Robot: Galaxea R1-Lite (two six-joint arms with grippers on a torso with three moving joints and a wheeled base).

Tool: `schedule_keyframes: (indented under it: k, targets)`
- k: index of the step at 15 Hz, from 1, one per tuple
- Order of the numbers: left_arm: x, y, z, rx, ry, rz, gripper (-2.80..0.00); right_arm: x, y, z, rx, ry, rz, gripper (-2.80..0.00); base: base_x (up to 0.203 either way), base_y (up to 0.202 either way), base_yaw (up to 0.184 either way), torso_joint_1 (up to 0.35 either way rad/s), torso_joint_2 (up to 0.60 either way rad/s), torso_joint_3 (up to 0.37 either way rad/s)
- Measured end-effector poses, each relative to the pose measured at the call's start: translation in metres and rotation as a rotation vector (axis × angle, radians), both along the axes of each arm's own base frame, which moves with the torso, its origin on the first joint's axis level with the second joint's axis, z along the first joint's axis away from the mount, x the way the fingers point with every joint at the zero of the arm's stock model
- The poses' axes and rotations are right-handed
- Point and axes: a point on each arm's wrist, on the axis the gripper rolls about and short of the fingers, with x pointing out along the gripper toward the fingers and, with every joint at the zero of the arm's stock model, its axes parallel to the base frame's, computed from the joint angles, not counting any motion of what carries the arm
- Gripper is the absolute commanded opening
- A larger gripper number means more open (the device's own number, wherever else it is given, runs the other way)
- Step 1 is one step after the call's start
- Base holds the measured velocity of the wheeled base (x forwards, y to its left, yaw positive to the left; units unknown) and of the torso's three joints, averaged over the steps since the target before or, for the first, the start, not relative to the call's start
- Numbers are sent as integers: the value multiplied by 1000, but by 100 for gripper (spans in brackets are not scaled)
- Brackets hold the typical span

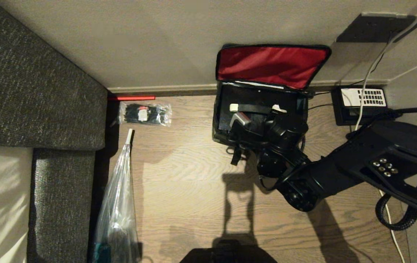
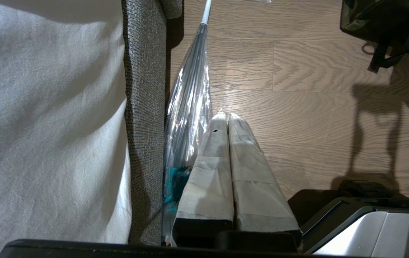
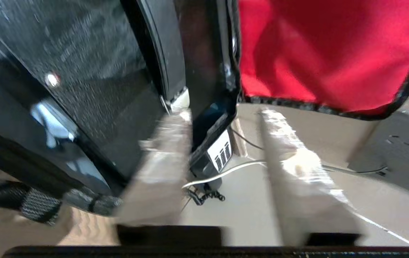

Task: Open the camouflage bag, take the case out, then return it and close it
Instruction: Grip the handle

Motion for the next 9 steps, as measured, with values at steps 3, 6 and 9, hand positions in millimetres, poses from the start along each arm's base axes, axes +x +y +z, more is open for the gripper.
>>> schedule_keyframes:
  k: [3, 6, 9]
  targets:
    - [0, 0, 0, 0, 1, 0, -280, 10, 4, -9, 8, 1, -10, 0, 0, 0, 0, 0, 0, 0]
    - [0, 0, 0, 0, 1, 0, -280, 29, 1, -23, 11, 5, -36, 0, 0, 0, 0, 0, 0, 0]
    - [0, 0, 0, 0, 0, -1, -280, 60, -2, -31, 54, -46, -55, 0, 0, 0, 0, 0, 0, 0]
